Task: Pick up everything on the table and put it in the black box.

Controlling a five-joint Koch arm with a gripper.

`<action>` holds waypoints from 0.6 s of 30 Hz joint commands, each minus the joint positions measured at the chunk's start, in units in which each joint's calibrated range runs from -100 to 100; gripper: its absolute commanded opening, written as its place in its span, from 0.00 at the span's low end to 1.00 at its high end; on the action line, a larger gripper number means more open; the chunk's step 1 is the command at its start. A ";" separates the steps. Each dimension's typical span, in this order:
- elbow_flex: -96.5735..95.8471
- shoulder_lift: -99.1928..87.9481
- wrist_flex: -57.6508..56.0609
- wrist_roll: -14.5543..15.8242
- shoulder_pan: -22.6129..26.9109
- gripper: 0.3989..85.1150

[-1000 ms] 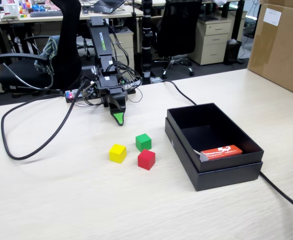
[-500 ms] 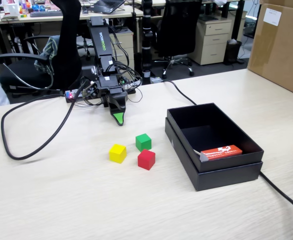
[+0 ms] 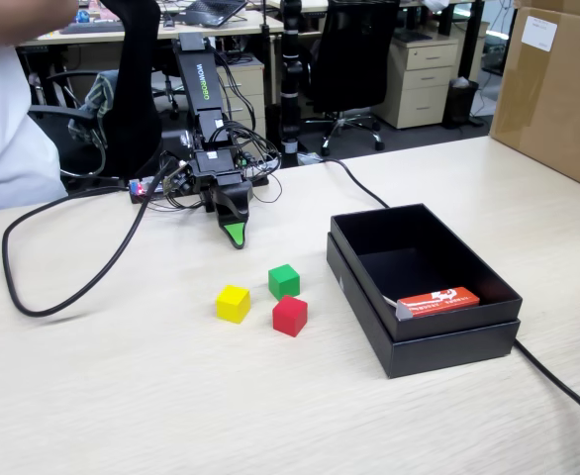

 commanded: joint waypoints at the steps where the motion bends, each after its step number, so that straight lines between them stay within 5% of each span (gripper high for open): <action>1: 2.24 0.82 -4.08 0.20 -0.78 0.57; 8: 17.93 8.04 -17.56 2.64 -1.56 0.57; 18: 47.94 32.71 -40.97 2.15 -4.40 0.56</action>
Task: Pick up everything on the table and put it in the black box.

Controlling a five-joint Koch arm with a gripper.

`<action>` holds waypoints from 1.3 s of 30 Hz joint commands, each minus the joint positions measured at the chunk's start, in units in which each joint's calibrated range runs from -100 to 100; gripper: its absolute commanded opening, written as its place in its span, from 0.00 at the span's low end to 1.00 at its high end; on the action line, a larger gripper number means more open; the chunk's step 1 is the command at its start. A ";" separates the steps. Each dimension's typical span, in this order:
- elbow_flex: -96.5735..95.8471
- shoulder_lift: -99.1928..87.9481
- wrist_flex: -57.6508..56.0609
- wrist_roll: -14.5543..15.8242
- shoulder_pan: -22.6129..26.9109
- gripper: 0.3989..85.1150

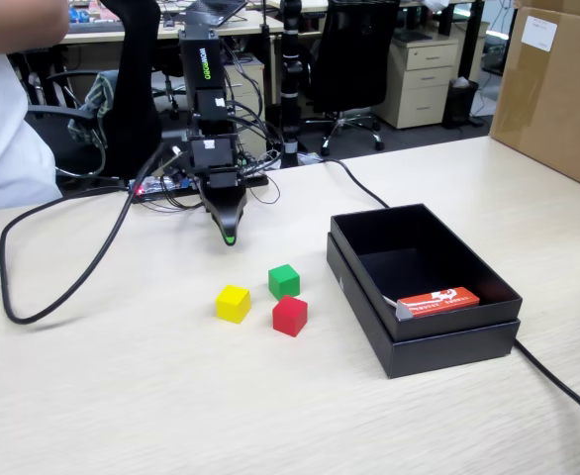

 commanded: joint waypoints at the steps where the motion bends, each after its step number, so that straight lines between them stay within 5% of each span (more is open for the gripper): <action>1: 10.40 8.00 -7.39 -0.29 -0.83 0.56; 16: 46.48 48.50 -15.08 0.98 -1.47 0.57; 39: 52.65 64.56 -18.53 5.96 -0.59 0.51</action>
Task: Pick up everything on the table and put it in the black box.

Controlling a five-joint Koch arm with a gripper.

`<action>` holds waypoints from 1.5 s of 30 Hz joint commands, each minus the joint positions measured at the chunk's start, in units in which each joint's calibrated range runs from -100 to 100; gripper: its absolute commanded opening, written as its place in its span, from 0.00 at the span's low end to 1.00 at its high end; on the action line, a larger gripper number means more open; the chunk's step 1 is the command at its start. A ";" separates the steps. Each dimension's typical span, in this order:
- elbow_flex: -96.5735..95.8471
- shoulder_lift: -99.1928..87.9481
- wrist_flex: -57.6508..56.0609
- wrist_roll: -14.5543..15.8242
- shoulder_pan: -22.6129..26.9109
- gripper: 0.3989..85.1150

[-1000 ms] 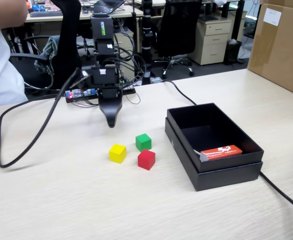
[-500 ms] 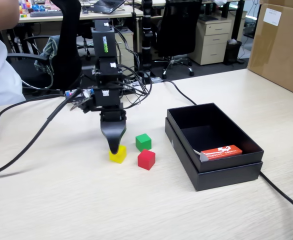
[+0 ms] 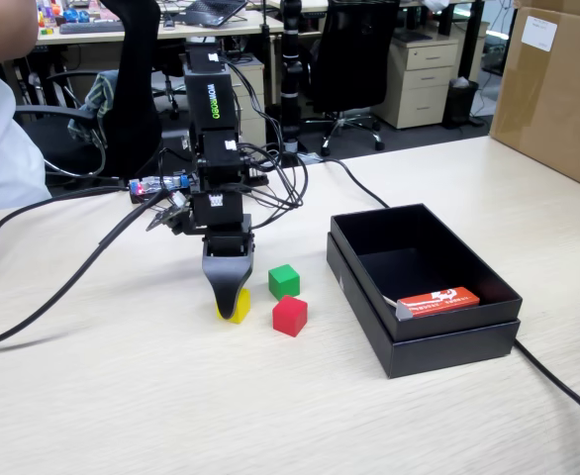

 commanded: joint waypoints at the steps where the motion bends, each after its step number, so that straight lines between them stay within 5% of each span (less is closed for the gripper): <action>1: 3.44 0.80 -0.65 1.12 0.00 0.49; 4: 3.81 2.18 -0.65 1.47 0.05 0.49; 9: 4.35 3.67 -0.65 2.39 0.00 0.20; 14: 4.17 4.36 -0.39 2.59 0.00 0.04; 23: 1.90 -23.52 -4.45 0.29 3.37 0.04; 31: 6.35 -38.10 -4.45 -1.22 12.99 0.04; 35: 19.22 -25.59 -4.45 -1.47 18.56 0.04; 45: 43.88 12.28 -6.18 -1.37 21.54 0.04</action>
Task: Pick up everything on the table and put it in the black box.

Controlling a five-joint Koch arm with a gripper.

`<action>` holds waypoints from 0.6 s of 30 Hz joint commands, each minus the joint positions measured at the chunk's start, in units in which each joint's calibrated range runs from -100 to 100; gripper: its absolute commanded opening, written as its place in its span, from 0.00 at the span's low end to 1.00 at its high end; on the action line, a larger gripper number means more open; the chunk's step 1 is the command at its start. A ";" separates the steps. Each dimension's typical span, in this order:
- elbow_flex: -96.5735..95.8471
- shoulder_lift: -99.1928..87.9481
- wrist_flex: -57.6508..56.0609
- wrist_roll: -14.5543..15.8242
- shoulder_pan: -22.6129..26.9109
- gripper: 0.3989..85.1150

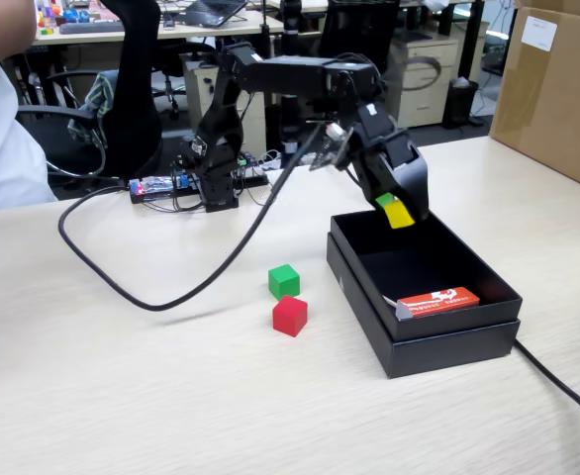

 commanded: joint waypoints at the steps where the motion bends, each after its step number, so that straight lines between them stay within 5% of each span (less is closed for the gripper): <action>1: 6.27 3.42 -0.37 -0.73 0.39 0.04; 8: 5.81 14.67 -2.61 -0.05 0.29 0.07; 13: 5.72 18.23 -5.38 -0.10 0.20 0.46; 18: 4.73 5.03 -6.16 0.15 0.20 0.52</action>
